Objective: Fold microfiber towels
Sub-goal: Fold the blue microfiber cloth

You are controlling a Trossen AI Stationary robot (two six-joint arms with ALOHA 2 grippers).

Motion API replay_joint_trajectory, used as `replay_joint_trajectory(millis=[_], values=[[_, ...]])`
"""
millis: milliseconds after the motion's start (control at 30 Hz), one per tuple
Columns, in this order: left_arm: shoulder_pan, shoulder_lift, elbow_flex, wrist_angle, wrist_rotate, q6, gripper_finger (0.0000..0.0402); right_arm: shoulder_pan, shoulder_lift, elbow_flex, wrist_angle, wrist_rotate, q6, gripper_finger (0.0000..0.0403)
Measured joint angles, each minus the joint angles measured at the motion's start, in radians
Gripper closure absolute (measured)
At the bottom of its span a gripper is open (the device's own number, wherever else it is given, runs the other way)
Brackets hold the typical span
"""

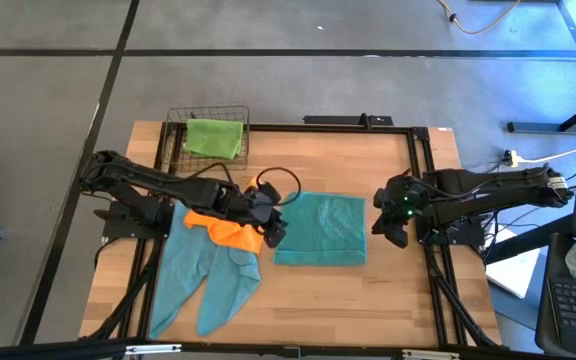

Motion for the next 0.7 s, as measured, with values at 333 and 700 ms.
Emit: replay_joint_trajectory(millis=[333,700], values=[[-0.073,0.001,0.000,0.004,-0.040,-0.212,0.0226,0.000,-0.023,0.000,-0.008,-0.030,-0.088,0.0330],[-0.092,0.001,0.000,0.004,-0.052,-0.231,0.0226,0.024,-0.023,0.000,-0.009,-0.056,0.049,0.0330]])
